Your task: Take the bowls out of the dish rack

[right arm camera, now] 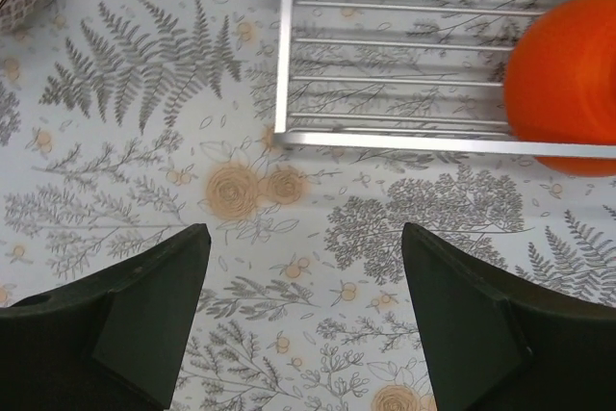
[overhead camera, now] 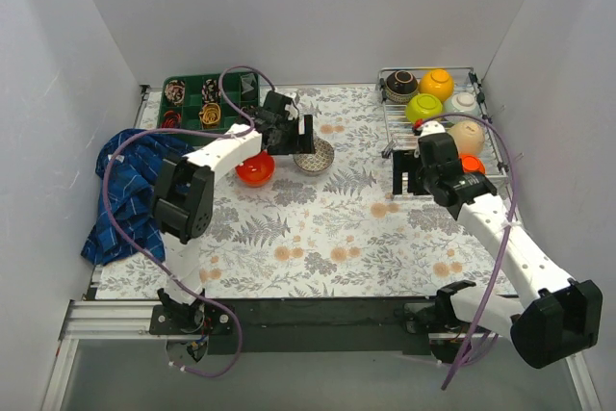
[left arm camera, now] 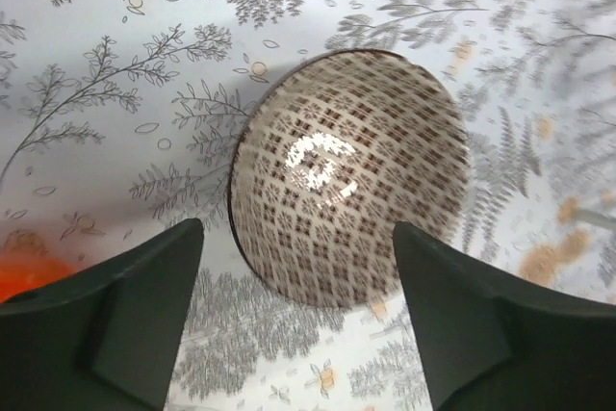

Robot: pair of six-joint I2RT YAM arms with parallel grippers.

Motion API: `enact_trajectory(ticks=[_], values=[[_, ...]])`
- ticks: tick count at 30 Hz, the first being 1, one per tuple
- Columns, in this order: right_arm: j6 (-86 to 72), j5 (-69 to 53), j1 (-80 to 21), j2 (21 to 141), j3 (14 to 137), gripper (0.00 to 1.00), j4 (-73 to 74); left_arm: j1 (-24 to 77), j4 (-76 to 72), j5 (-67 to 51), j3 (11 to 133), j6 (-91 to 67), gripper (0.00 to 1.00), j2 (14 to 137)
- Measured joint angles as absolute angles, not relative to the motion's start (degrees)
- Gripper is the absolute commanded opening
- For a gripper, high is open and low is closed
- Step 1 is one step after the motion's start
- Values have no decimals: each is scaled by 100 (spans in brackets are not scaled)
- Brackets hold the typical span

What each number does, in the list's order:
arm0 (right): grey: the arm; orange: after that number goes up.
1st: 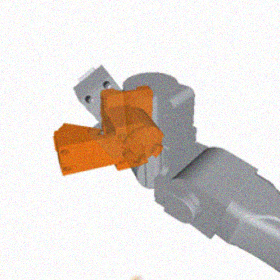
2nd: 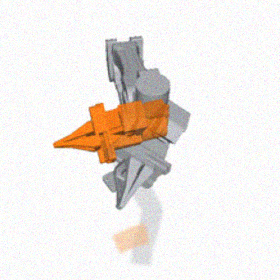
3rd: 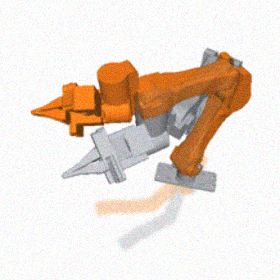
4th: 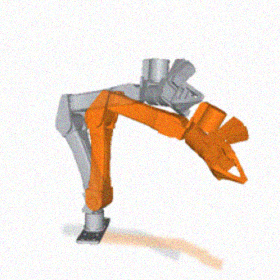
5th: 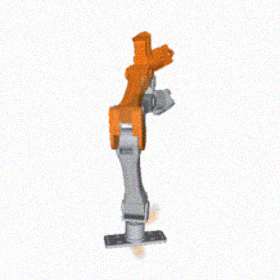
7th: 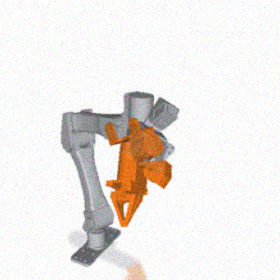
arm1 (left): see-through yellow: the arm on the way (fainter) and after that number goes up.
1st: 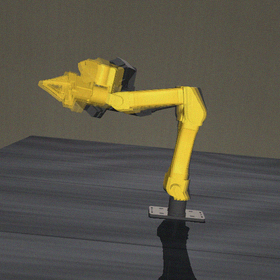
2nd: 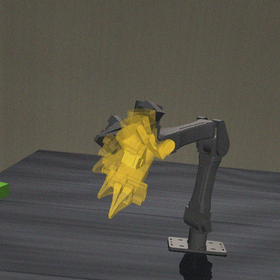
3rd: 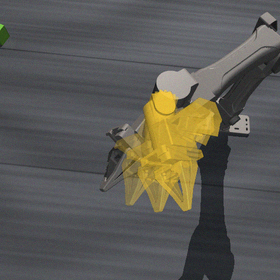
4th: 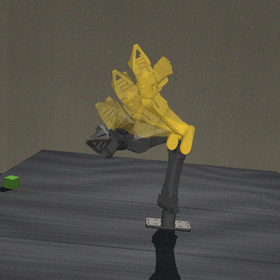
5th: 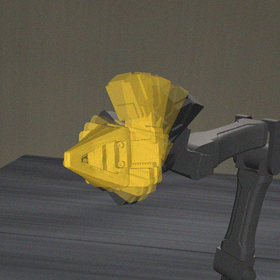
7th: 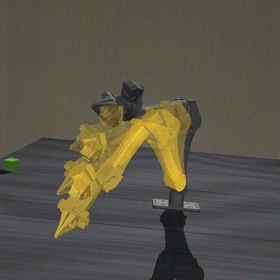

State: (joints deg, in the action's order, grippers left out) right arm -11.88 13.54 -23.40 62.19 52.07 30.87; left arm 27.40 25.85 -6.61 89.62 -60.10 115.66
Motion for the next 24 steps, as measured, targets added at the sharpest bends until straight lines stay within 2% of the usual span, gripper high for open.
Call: enact_trajectory(ticks=[2,10,17,21,24], values=[[-1188,1354,-2049,6344,5367,88,3140,2742,2617,-668,8796,-6020,98,11093],[-1232,1354,-707,7144,6123,86,3159,2749,2473,-676,7376,-6045,98,8103],[-1181,1302,152,8219,6584,84,3092,2749,2327,-454,5017,-6093,98,5513],[-1072,1236,368,8611,6731,84,3000,2751,2263,-185,3828,-6154,98,4421],[-1026,1105,434,8879,6904,83,2939,2751,2189,-58,3426,-6156,98,4036]])
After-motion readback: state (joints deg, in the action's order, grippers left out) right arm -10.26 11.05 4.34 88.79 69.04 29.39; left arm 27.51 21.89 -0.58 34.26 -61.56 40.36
